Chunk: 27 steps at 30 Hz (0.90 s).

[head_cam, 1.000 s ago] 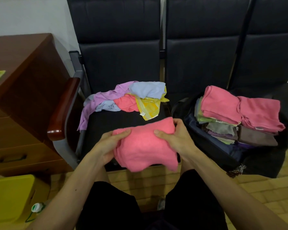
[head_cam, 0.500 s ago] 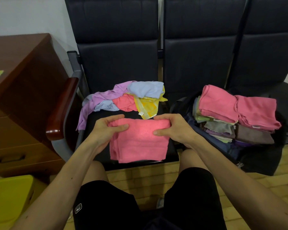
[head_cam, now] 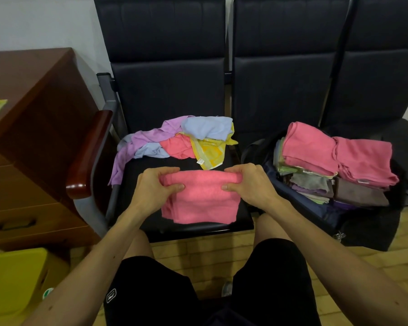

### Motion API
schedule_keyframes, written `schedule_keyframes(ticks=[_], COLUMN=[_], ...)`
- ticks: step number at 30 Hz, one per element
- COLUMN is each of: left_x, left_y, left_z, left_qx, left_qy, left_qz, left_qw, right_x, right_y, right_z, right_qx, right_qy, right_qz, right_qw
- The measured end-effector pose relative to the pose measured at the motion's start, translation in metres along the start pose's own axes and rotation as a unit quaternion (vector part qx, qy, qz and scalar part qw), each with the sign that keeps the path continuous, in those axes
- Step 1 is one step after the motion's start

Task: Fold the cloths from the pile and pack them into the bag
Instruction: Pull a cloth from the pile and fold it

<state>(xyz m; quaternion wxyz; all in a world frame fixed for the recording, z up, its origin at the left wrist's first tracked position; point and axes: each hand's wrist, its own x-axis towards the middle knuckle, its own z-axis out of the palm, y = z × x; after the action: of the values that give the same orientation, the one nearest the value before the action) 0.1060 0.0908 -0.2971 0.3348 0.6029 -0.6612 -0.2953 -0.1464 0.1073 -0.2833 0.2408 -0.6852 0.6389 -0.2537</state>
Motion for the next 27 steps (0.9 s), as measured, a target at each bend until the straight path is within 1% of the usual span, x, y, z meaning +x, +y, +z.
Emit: schedule_keyframes(ticks=[4, 8, 11, 14, 16, 17, 18, 19, 20, 21, 22, 23, 25, 27], left_x=[-0.002, -0.004, -0.002, -0.004, -0.008, -0.009, -0.01, -0.011, -0.01, -0.009, -0.007, -0.005, 0.003, 0.013], left_y=[0.001, -0.002, -0.007, -0.007, -0.003, 0.0, 0.004, 0.011, 0.019, 0.029, 0.038, 0.044, 0.051, 0.052], left_z=[0.005, 0.01, 0.013, 0.015, 0.016, 0.015, 0.011, 0.006, 0.0, -0.006, -0.01, -0.012, -0.015, -0.019], left_qx=[0.029, 0.06, 0.08, 0.092, 0.1, 0.106, 0.095, 0.058, -0.004, -0.074, -0.127, -0.162, -0.202, -0.229], left_qy=[0.027, 0.025, 0.03, 0.05, 0.064, 0.066, 0.059, 0.041, 0.016, -0.011, -0.031, -0.035, -0.023, -0.029], left_qz=[0.031, 0.063, 0.073, 0.082, 0.114, 0.133, 0.146, 0.145, 0.134, 0.122, 0.114, 0.112, 0.097, 0.056], left_qw=[0.999, 0.996, 0.994, 0.991, 0.986, 0.983, 0.983, 0.987, 0.991, 0.99, 0.985, 0.98, 0.974, 0.971], right_x=[0.0, 0.001, 0.0, -0.001, 0.0, 0.001, 0.003, 0.002, -0.001, -0.005, -0.009, -0.014, -0.023, -0.028], right_y=[0.005, 0.012, 0.016, 0.024, 0.029, 0.03, 0.032, 0.031, 0.029, 0.026, 0.023, 0.02, 0.014, 0.011], right_z=[0.003, 0.006, 0.009, 0.011, 0.011, 0.009, 0.006, 0.002, -0.002, -0.004, -0.003, 0.001, 0.011, 0.016], right_qx=[-0.036, -0.055, -0.052, -0.046, -0.03, -0.003, 0.052, 0.142, 0.26, 0.368, 0.437, 0.464, 0.488, 0.525], right_qy=[0.017, 0.014, 0.004, 0.013, 0.021, 0.03, 0.04, 0.05, 0.053, 0.046, 0.032, 0.006, -0.07, -0.131], right_qz=[-0.006, 0.008, 0.008, 0.005, 0.015, 0.025, 0.036, 0.05, 0.063, 0.074, 0.086, 0.101, 0.119, 0.118], right_qw=[0.999, 0.998, 0.999, 0.999, 0.999, 0.999, 0.997, 0.987, 0.962, 0.926, 0.895, 0.88, 0.862, 0.833])
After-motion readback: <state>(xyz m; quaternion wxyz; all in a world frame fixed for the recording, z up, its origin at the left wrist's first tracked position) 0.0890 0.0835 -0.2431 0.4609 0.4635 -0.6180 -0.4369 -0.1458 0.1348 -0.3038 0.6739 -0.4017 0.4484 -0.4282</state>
